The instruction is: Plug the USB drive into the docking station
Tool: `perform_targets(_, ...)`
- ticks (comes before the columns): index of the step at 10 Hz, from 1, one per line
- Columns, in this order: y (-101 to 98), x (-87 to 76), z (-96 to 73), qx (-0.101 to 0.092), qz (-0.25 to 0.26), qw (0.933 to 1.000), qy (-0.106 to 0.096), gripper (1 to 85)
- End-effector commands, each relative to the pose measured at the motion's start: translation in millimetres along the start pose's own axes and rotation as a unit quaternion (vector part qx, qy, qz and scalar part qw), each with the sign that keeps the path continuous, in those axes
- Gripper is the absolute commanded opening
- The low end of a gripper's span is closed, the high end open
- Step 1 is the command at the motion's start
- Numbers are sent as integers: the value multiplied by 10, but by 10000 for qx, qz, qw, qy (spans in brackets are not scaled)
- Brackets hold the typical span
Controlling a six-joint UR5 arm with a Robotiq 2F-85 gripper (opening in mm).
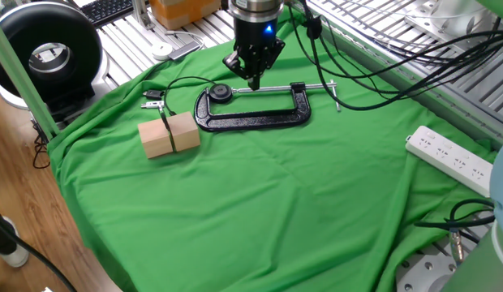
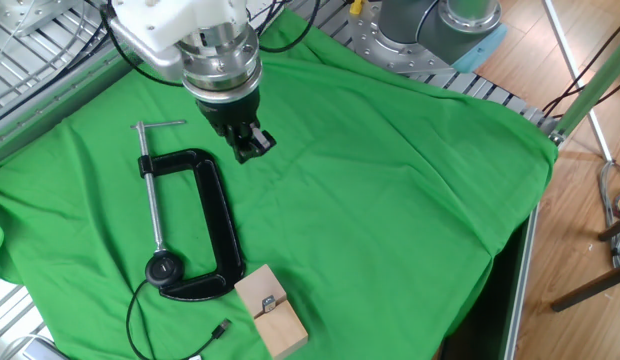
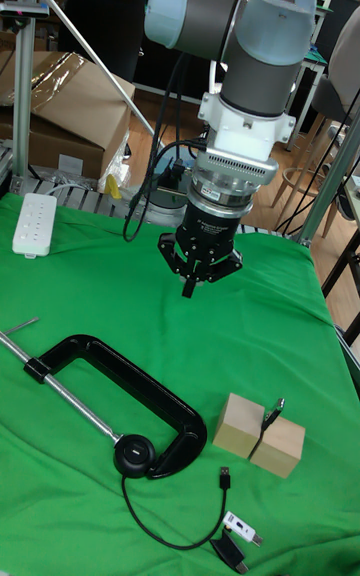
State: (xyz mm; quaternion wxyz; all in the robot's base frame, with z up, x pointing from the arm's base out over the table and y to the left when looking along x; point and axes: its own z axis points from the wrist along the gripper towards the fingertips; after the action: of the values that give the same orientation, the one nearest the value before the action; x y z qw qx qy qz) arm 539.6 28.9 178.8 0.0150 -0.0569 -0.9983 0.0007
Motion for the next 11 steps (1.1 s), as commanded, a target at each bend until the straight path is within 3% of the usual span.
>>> perform_targets(1, 167, 13, -90, 89, 254, 9993, 272, 27)
perform_targets(3, 536, -160, -27, -146, 260, 9996, 26, 77)
perform_targets(4, 655, -277, 17, -34, 271, 9995, -168, 127)
perform_targets(5, 804, -306, 17, -10, 386, 9991, -149, 130)
perform_targets(7, 1131, -293, -24, -140, 598, 9981, -27, 130)
perform_targets(8, 1110, -351, -24, -106, 645, 9978, -142, 130)
perform_targets(9, 1041, -343, -24, 28, 594, 9981, -134, 100)
perform_targets(10, 1000, -262, -23, 116, 353, 9993, 19, 30)
perform_targets(11, 1015, -255, -23, 86, 53, 9999, 36, 43)
